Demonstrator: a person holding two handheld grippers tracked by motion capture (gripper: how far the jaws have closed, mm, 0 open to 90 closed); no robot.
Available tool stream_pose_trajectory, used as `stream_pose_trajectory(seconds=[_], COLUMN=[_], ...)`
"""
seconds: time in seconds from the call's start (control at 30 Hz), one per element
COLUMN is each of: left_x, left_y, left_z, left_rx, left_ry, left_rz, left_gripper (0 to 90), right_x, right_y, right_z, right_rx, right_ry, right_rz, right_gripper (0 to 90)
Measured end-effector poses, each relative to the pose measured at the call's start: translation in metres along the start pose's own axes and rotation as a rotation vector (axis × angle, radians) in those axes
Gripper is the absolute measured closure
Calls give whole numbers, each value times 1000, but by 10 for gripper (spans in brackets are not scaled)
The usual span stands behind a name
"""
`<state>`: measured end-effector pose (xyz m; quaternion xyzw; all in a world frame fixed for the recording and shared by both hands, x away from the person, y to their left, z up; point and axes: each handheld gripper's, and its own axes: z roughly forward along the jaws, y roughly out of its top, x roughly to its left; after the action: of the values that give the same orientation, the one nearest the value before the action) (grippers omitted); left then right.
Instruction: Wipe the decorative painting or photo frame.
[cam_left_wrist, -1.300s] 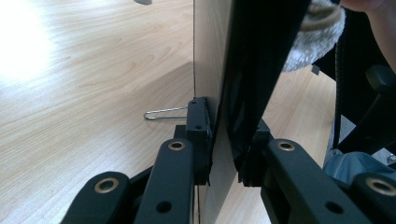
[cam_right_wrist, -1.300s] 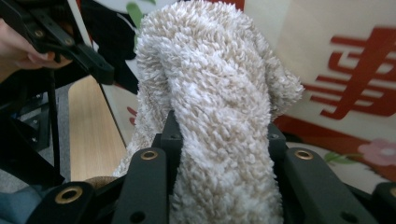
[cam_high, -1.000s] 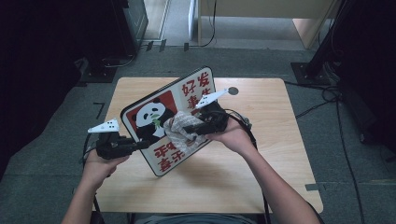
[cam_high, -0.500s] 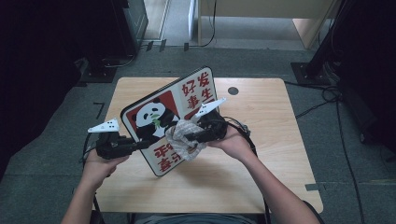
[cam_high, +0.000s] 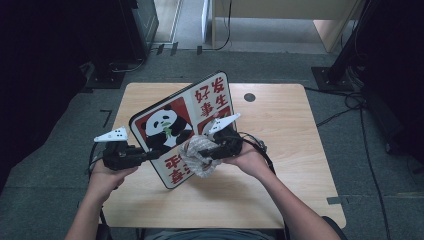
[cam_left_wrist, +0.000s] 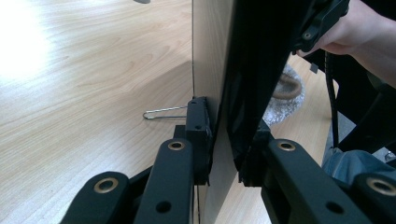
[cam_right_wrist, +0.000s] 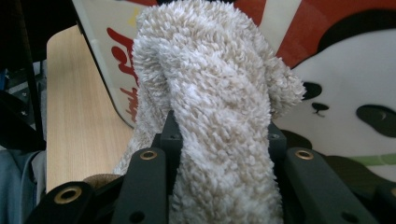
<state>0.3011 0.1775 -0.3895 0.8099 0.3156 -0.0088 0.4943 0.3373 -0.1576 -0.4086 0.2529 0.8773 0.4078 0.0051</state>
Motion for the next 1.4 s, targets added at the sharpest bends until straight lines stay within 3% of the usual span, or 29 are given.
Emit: stream_pose_trajectory(seconds=[0.53,0.9,1.1,1.4], left_x=[2,1,1,2], left_y=[1,0,0,0], left_z=[0,0,0,0], left_rx=[0,-2,-3,-4], left_ry=[-11,-10,-9,-10], left_rz=[-5,-8,-12,-9], left_gripper=[782,782,783,783], right_x=[-4,-6,-8,-5], right_y=[-25,-42,-49,-39], right_z=[14,26,33,18], right_rx=[25,81,109,93], right_ry=[8,14,23,41], right_rz=[2,29,20,36], right_gripper=[647,647,648,651])
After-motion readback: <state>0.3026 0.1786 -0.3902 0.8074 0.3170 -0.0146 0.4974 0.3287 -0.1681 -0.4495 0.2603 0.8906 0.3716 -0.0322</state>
